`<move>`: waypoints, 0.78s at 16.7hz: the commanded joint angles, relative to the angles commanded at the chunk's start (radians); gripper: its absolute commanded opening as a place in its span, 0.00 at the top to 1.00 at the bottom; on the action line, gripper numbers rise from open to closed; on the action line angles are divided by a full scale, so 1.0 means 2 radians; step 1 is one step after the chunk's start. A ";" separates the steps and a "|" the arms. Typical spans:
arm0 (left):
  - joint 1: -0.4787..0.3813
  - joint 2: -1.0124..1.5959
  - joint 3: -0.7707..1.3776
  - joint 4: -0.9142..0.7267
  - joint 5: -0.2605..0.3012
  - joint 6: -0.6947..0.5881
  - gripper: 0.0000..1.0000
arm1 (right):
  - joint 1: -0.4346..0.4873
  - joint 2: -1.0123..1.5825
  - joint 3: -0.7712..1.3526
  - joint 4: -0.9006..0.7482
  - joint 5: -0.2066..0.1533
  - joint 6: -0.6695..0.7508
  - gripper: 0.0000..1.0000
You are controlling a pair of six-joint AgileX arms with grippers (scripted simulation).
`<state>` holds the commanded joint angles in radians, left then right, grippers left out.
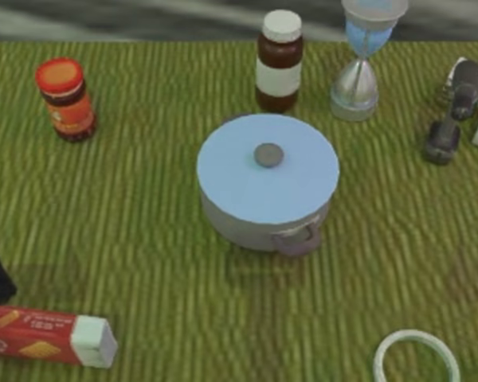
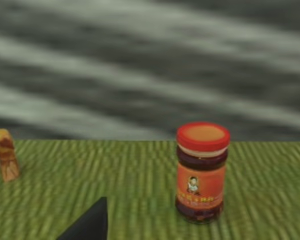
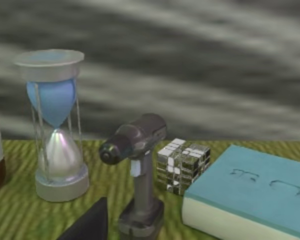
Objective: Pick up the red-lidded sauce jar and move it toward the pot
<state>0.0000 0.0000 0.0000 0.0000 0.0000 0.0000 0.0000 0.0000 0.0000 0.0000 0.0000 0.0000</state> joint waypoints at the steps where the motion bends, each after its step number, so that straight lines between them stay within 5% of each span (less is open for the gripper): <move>1: 0.000 0.000 0.000 0.000 0.000 0.000 0.00 | 0.000 0.000 0.000 0.000 0.000 0.000 0.00; 7: -0.004 0.066 0.047 -0.041 0.007 0.009 0.00 | 0.000 0.000 0.000 0.000 0.000 0.000 0.00; 13: -0.009 0.255 0.236 -0.147 0.020 0.037 0.00 | 0.000 0.000 0.000 0.000 0.000 0.000 0.00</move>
<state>-0.0183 0.5105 0.4712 -0.2944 0.0405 0.0745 0.0000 0.0000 0.0000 0.0000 0.0000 0.0000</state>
